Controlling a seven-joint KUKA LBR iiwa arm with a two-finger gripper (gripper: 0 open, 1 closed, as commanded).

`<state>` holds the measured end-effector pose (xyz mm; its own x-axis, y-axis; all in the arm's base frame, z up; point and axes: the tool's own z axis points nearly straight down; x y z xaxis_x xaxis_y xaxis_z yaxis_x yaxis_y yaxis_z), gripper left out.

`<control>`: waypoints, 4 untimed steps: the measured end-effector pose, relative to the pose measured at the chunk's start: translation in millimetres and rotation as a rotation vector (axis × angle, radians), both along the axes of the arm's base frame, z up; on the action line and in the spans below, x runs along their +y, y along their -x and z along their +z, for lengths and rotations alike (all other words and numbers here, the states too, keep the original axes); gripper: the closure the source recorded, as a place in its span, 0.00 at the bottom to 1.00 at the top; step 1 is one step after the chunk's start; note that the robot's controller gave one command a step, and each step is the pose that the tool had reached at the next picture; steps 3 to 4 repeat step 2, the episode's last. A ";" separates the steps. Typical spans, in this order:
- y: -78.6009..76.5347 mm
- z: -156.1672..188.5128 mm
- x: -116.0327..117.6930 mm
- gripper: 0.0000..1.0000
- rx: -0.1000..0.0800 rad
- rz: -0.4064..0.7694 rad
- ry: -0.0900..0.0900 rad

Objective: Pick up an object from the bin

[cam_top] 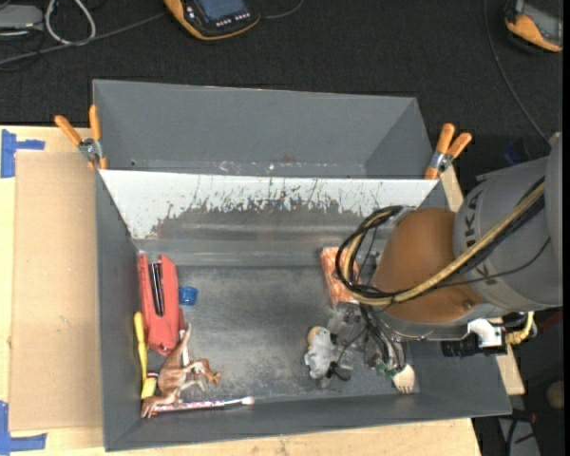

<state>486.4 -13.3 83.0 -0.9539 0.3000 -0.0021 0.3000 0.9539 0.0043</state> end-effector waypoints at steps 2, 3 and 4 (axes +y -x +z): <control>0.1 -0.1 0.1 1.00 0.000 0.002 0.000; 0.1 -0.1 0.1 1.00 0.000 0.002 0.000; 0.1 -0.1 0.1 1.00 0.000 0.002 0.000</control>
Offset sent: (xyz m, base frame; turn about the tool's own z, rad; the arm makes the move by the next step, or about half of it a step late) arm 0.0000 0.0000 0.0000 0.0000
